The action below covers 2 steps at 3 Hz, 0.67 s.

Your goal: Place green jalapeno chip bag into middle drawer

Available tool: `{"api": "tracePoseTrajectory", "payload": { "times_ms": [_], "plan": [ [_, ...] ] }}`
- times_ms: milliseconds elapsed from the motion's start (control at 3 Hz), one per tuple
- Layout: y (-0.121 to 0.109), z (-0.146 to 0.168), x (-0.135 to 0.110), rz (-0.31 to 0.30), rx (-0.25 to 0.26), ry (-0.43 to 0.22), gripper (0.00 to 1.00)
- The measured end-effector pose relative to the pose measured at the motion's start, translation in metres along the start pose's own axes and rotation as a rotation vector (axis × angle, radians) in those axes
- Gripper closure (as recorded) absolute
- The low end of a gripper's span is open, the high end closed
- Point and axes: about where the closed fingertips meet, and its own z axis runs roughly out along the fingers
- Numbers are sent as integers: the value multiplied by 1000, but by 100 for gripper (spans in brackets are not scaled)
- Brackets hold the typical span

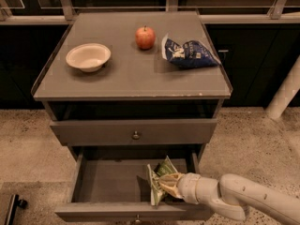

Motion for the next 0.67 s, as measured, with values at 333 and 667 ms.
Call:
{"api": "tracePoseTrajectory", "payload": {
  "times_ms": [333,667],
  "plan": [
    [0,0,0,0,0,0,82],
    [0,0,0,0,0,0,59]
  ]
}}
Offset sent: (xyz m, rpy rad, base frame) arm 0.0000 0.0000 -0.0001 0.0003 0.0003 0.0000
